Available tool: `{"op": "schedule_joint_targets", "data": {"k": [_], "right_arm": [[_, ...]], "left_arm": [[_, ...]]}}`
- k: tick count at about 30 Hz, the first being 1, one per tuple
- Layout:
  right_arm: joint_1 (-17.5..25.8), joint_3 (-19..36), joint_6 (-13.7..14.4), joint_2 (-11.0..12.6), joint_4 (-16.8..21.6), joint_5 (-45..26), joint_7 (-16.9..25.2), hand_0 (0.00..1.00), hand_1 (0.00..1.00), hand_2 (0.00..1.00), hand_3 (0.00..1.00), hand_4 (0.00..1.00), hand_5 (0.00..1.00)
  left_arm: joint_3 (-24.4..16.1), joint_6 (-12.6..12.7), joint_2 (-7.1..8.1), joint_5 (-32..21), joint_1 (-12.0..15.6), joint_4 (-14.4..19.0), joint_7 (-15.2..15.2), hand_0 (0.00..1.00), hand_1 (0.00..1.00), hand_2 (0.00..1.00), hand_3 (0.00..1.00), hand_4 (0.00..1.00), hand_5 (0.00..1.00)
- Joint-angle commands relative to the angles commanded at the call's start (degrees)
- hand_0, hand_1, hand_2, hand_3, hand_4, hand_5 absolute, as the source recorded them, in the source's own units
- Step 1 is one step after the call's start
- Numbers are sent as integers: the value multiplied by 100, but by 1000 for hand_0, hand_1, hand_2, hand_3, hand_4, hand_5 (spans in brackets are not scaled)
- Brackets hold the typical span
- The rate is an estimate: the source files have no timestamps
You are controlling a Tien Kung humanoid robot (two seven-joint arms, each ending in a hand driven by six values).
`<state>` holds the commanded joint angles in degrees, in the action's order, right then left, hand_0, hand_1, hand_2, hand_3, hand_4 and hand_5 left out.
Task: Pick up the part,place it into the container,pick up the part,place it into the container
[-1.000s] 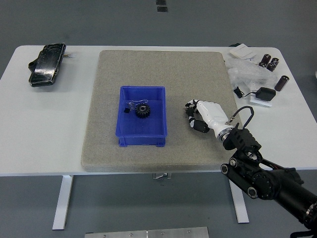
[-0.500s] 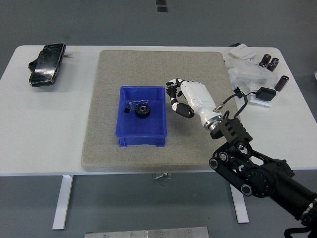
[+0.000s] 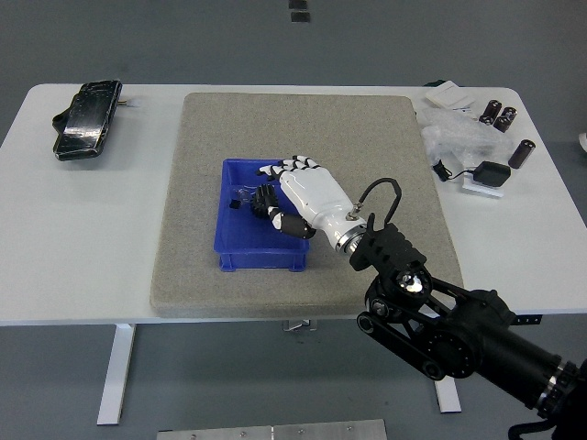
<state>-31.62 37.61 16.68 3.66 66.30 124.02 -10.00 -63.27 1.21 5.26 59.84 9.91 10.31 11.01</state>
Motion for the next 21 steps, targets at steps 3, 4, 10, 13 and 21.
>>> {"op": "schedule_joint_targets", "data": {"k": [3,4,10,13,21], "right_arm": [[11,-8,-33,-5,-7,9,-40,998,998,998,998,764,363],[16,-8,-29,-6,-6,-1,-42,998,998,998,998,764,363],[216,314,387,14,197,-604,319,998,998,998,998,826,397],[477,702,661,122,510,-1211,703,998,998,972,990,838,418],[1320,2018,586,653,993,-2965,1852,990,936,899,912,802,397]], "left_arm": [[-5,-3,0,10,-4,0,-3,642,566,563,606,680,247],[-8,-3,1,13,-4,0,-4,642,566,563,606,680,247],[-19,-3,-2,28,6,0,-4,642,566,563,604,680,247],[-19,-2,-4,24,14,0,-12,642,566,563,605,680,247],[-10,0,-1,2,55,0,-15,642,567,563,605,680,247]]}}
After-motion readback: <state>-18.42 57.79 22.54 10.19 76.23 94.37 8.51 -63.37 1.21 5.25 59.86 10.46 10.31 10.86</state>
